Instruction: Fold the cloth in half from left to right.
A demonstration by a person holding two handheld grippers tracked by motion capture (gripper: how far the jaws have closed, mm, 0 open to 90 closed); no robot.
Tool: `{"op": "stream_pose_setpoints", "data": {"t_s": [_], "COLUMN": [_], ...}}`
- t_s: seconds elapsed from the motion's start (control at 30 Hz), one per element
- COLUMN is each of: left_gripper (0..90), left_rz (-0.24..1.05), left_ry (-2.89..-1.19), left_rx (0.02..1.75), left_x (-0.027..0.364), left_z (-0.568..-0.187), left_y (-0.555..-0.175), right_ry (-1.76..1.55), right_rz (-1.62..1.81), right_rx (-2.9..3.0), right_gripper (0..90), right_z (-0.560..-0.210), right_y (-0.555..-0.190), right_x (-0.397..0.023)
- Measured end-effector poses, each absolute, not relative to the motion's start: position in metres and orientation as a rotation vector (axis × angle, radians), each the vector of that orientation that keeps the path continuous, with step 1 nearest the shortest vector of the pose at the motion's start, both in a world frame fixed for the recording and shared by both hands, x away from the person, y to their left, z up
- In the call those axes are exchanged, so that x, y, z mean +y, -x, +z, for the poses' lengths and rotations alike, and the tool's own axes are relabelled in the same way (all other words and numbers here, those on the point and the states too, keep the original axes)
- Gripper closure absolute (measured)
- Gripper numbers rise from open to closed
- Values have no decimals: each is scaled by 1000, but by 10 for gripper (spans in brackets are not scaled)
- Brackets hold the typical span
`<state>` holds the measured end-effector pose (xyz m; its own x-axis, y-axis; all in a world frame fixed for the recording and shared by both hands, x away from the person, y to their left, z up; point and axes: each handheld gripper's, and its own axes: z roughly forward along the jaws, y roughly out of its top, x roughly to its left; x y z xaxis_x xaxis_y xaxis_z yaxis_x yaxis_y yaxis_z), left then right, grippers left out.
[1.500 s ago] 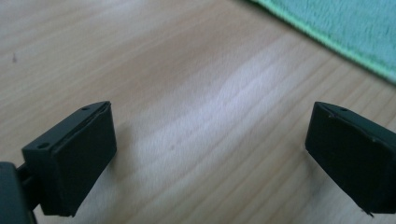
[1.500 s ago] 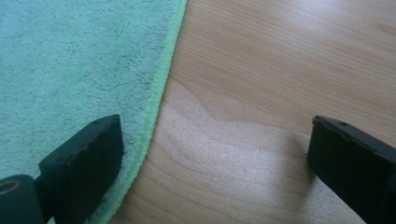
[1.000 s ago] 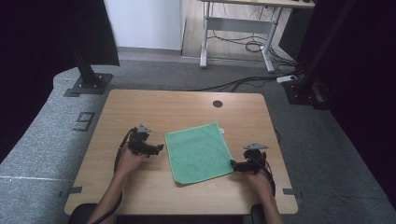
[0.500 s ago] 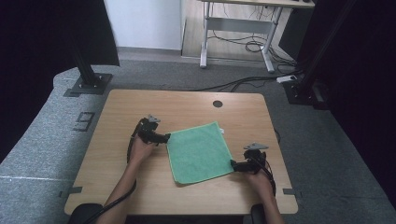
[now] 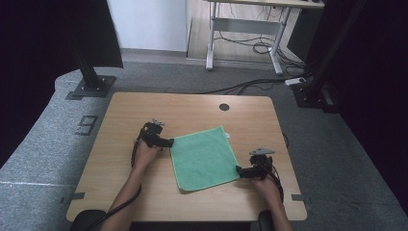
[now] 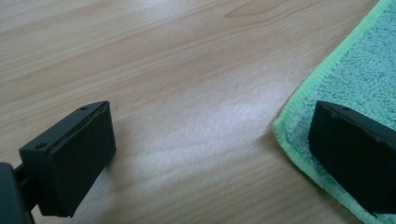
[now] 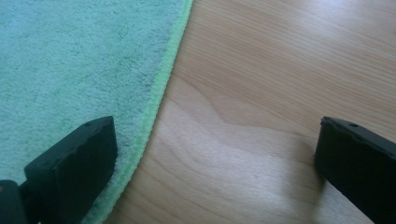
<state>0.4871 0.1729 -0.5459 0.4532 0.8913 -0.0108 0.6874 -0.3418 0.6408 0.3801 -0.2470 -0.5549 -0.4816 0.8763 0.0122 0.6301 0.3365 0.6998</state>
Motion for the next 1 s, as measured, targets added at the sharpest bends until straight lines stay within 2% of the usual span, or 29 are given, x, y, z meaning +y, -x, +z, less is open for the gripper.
{"op": "stream_pose_setpoints", "data": {"t_s": [0.5, 0.77, 1.0], "left_gripper": [11, 13, 13], "left_rz": [486, 489, 489], "left_ry": [-2097, -2094, -2094], "left_rx": [1317, 1320, 1320], "left_x": [215, 216, 216], "left_z": [-548, -548, -548], "left_y": [-444, -441, -441], "right_ry": [-1247, -1205, -1110], "right_rz": [950, 928, 1026], "right_rx": [2315, 2355, 2416], "right_gripper": [4, 109, 116], "right_z": [-554, -547, -533], "right_y": [-382, -380, -372], "right_x": [-224, -216, -197]}}
